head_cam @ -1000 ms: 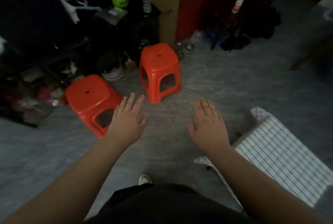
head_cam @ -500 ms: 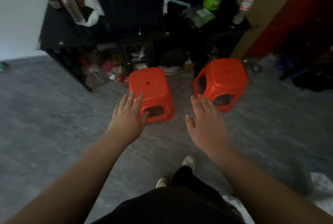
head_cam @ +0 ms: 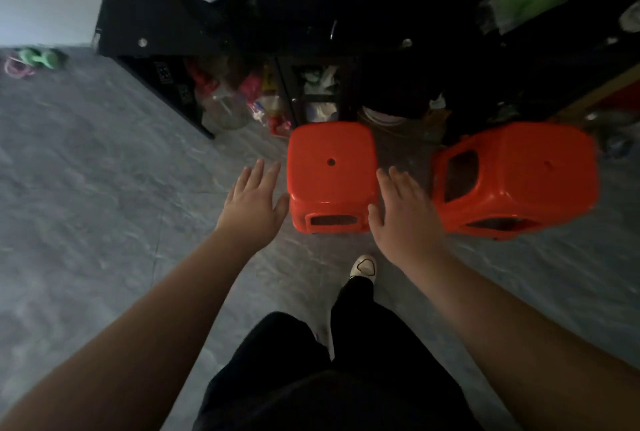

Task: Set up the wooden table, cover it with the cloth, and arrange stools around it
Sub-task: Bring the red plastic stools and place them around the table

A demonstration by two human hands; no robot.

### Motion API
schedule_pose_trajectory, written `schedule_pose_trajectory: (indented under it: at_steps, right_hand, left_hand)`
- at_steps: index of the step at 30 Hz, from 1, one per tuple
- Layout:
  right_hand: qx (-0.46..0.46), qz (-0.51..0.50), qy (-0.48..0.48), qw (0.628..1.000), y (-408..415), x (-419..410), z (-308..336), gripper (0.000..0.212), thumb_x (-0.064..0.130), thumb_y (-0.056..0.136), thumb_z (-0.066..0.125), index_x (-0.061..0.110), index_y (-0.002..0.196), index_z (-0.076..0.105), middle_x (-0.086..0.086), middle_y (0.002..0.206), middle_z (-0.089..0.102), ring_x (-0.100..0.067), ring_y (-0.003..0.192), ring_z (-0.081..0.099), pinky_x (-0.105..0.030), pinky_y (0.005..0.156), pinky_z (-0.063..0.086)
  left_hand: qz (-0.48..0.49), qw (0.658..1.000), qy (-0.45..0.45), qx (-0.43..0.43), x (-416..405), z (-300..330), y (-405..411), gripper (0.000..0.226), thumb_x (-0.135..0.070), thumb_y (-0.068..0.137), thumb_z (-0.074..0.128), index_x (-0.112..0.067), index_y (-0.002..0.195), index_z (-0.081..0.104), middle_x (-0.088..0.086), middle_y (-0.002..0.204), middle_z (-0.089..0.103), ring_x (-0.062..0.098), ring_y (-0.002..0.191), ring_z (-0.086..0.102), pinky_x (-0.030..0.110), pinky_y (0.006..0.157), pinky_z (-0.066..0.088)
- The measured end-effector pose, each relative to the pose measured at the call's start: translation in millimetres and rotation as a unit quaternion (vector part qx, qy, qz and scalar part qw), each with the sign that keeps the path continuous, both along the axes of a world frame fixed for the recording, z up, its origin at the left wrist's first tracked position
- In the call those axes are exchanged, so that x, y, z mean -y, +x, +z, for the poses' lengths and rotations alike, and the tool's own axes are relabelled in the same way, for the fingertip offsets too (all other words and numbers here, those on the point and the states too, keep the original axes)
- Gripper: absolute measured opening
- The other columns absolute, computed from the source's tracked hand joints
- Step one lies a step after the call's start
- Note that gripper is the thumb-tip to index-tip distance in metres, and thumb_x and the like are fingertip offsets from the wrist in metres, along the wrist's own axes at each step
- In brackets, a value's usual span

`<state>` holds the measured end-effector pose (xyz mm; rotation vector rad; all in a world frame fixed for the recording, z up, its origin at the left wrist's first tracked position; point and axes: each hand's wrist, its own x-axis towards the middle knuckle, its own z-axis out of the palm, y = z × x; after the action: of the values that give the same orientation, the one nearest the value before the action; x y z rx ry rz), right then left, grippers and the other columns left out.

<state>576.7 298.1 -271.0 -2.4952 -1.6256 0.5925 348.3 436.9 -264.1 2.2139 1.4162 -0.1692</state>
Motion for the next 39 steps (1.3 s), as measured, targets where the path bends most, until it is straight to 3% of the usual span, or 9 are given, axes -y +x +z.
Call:
schedule_pose_trajectory:
  at_steps: [4,7,13,18,20,24,30,34,39]
  right_hand:
    - [-0.041,-0.035,-0.038,0.998,21.0,-47.0,-63.2,0.067,0.042,0.101,0.041,0.022,0.159,0.017,-0.006,0.166,0.021,-0.026,0.153,0.018,-0.047,0.122,0.025]
    - [-0.07,-0.076,-0.055,0.993,31.9,-76.6,-121.5,0.068,0.039,0.101,0.045,0.02,0.16,0.017,-0.006,0.165,0.022,-0.025,0.152,0.02,-0.044,0.122,0.024]
    - [-0.097,-0.107,-0.056,0.988,53.3,-128.6,-239.7,0.075,0.041,0.1,0.052,0.02,0.16,0.013,-0.002,0.165,0.022,-0.022,0.151,0.021,-0.038,0.119,0.021]
    - [-0.197,-0.245,-0.033,0.949,65.5,-158.9,-309.3,0.088,0.054,0.091,0.061,0.028,0.16,0.011,-0.002,0.162,0.027,-0.025,0.147,0.032,-0.049,0.118,0.032]
    - [-0.231,-0.299,-0.017,0.926,62.5,-166.7,-325.1,0.093,0.059,0.087,0.063,0.032,0.159,0.009,-0.001,0.16,0.029,-0.025,0.143,0.038,-0.052,0.114,0.037]
    - [-0.212,-0.344,-0.014,0.915,50.1,-173.7,-335.1,0.098,0.05,0.085,0.07,0.032,0.158,0.006,-0.003,0.16,0.028,-0.028,0.141,0.04,-0.051,0.111,0.04]
    - [-0.206,-0.371,-0.006,0.906,28.5,-162.6,-301.2,0.091,0.041,0.087,0.07,0.022,0.158,0.016,-0.005,0.157,0.037,-0.023,0.142,0.04,-0.044,0.116,0.037]
    - [-0.2,-0.398,0.006,0.895,-1.1,-139.1,-224.0,0.093,0.035,0.09,0.07,0.018,0.161,0.011,-0.005,0.161,0.03,-0.021,0.145,0.036,-0.03,0.115,0.029]
    - [-0.171,-0.456,0.06,0.872,-48.2,-96.8,-93.9,0.095,0.035,0.09,0.07,0.021,0.161,0.009,-0.004,0.163,0.027,-0.02,0.146,0.034,-0.026,0.113,0.026]
  left_hand:
    - [0.031,0.998,-0.055,0.01,-45.4,-62.0,21.8,0.072,-0.053,0.096,0.039,-0.023,0.158,0.019,0.009,0.165,0.017,0.03,0.153,0.011,0.048,0.123,0.016]
    - [0.071,0.988,-0.122,0.061,-73.2,-119.9,35.6,0.068,-0.034,0.1,0.055,-0.021,0.158,0.022,0.007,0.164,0.022,0.025,0.152,0.016,0.044,0.123,0.017]
    - [0.185,0.959,-0.196,0.084,-135.9,-251.5,52.0,0.085,-0.035,0.093,0.065,-0.018,0.159,0.014,0.01,0.163,0.025,0.027,0.149,0.025,0.044,0.119,0.026]
    - [0.23,0.929,-0.266,0.118,-163.2,-337.6,53.9,0.119,-0.079,0.062,0.072,-0.032,0.155,0.016,0.004,0.156,0.035,0.028,0.141,0.04,0.055,0.108,0.043]
    - [0.252,0.913,-0.287,0.144,-166.9,-362.9,50.4,0.119,-0.083,0.056,0.073,-0.032,0.151,0.022,0.001,0.149,0.044,0.024,0.132,0.05,0.053,0.102,0.049]
    - [0.274,0.892,-0.308,0.184,-162.6,-349.9,59.7,0.092,-0.055,0.077,0.071,-0.026,0.151,0.025,0.002,0.14,0.052,0.022,0.122,0.057,0.053,0.099,0.051]
    - [0.244,0.909,-0.299,0.154,-165.6,-312.6,52.4,0.089,-0.056,0.078,0.067,-0.026,0.15,0.024,0.003,0.138,0.055,0.024,0.118,0.058,0.052,0.098,0.051]
    - [0.18,0.935,-0.278,0.127,-163.7,-234.5,36.7,0.092,-0.058,0.082,0.065,-0.023,0.153,0.017,0.006,0.142,0.052,0.027,0.122,0.057,0.052,0.099,0.05]
    - [0.087,0.963,-0.231,0.11,-146.4,-113.9,19.1,0.077,-0.047,0.092,0.063,-0.02,0.151,0.022,0.005,0.137,0.056,0.027,0.116,0.06,0.033,0.083,0.044]
